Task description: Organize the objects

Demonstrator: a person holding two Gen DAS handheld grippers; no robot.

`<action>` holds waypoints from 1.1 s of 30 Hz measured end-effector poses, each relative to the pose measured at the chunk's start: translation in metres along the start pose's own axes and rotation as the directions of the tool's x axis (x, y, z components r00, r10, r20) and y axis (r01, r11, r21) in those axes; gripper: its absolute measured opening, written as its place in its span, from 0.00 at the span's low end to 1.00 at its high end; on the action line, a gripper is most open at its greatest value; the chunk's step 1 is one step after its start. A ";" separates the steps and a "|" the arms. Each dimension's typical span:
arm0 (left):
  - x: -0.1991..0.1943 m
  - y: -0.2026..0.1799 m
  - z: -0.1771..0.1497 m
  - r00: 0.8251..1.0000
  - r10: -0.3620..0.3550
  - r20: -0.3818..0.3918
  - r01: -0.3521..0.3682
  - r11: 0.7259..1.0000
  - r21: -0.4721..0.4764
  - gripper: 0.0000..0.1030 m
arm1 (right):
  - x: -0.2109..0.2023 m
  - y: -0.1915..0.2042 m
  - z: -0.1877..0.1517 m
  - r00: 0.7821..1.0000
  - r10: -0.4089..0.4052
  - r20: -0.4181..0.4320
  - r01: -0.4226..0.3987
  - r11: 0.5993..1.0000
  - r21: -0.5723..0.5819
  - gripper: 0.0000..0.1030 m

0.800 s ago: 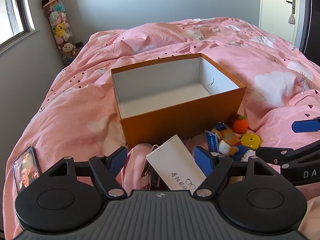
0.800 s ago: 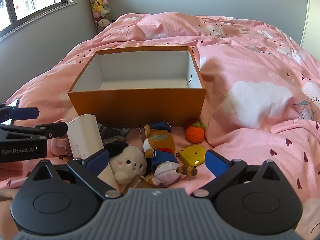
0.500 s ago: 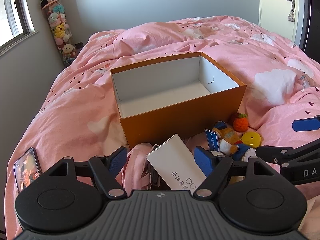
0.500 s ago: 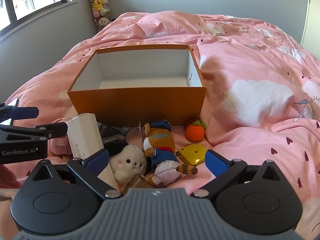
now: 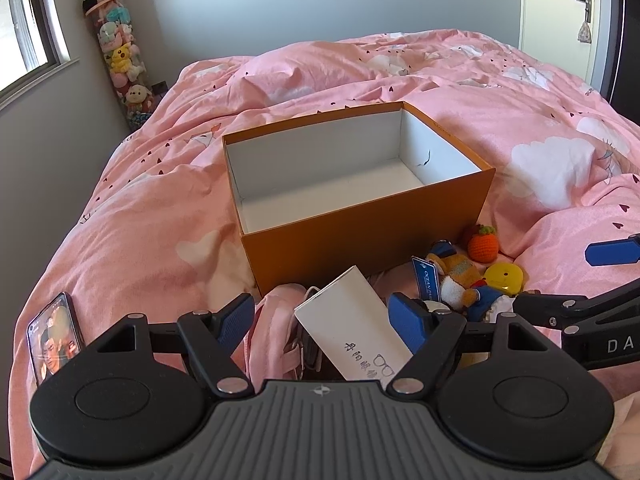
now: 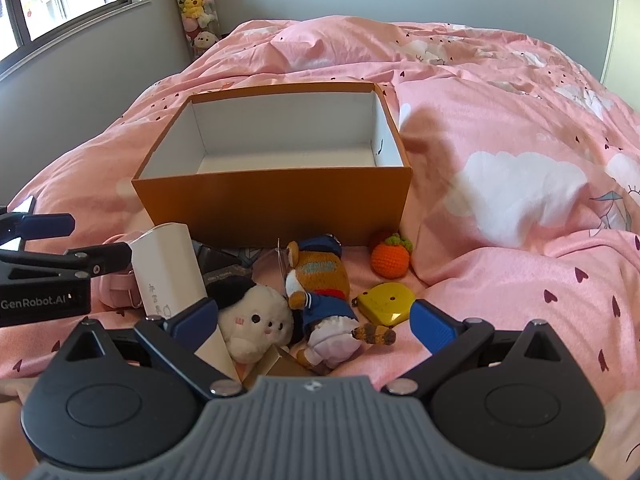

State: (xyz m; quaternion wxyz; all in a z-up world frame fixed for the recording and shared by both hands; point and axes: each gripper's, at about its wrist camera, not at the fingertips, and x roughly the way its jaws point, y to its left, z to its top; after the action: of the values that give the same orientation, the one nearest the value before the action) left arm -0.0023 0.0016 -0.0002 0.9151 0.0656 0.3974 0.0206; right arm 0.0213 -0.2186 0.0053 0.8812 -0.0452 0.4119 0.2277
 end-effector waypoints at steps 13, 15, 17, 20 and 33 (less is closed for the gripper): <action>0.002 0.001 -0.002 1.000 0.004 -0.007 -0.004 1.000 0.002 0.87 | 0.002 0.000 0.000 1.000 -0.001 -0.007 0.001 1.000 -0.001 0.99; 0.002 0.001 -0.003 1.000 0.004 -0.009 -0.004 1.000 0.003 0.87 | 0.003 0.000 0.000 1.000 0.000 -0.010 0.000 1.000 0.000 0.99; 0.002 0.001 -0.003 1.000 0.005 -0.009 -0.005 1.000 0.003 0.87 | 0.003 0.000 0.000 1.000 0.001 -0.013 -0.001 1.000 0.001 0.99; 0.002 0.000 -0.003 1.000 0.005 -0.011 -0.005 1.000 0.004 0.87 | 0.004 -0.001 0.001 1.000 0.002 -0.019 -0.001 1.000 0.003 0.99; 0.007 0.001 0.001 0.998 -0.037 -0.048 0.038 0.999 0.011 0.83 | 0.010 -0.005 0.001 0.998 0.022 -0.055 -0.021 0.999 0.026 0.99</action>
State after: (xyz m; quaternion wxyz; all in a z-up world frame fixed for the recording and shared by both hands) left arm 0.0027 0.0034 -0.0045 0.9050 0.0629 0.4206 0.0026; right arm 0.0302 -0.2194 -0.0020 0.8673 -0.0359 0.4396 0.2306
